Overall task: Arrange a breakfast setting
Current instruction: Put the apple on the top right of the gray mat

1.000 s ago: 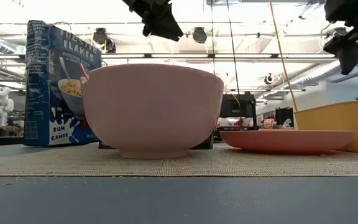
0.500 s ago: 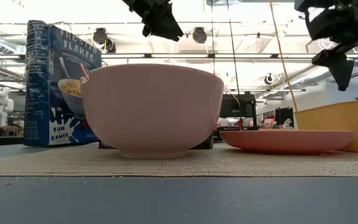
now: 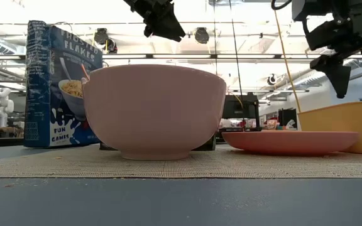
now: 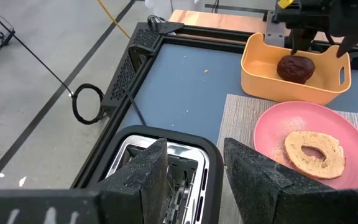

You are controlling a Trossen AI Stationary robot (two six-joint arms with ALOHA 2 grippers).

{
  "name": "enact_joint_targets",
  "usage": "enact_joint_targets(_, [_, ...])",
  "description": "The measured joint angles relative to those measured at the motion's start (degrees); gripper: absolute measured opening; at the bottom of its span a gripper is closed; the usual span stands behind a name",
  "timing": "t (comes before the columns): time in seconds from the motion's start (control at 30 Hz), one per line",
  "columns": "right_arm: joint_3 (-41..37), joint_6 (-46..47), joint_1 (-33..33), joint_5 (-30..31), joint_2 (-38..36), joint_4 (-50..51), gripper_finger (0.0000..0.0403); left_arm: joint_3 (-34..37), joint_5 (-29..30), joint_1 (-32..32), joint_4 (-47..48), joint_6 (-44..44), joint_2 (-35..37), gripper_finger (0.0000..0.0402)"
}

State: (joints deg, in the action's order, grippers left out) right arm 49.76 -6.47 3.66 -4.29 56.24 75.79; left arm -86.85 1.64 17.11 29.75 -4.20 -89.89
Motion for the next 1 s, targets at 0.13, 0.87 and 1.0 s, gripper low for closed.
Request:
enact_joint_targets(0.13, [-0.19,-0.05,-0.01,-0.07,0.96,-0.05,0.0356,0.00,0.01,0.02,0.00,-0.01,0.00,0.0166])
enact_joint_targets(0.87, [-1.70,1.61,-0.02,4.03,5.47,-0.86,0.0356,0.00,0.01,0.02,0.03,-0.02,0.00,0.0166])
enact_joint_targets(1.0, [-1.70,1.50,-0.02,3.25,8.31,-0.89,0.0356,0.00,0.01,0.02,0.05,-0.01,0.00,0.0166])
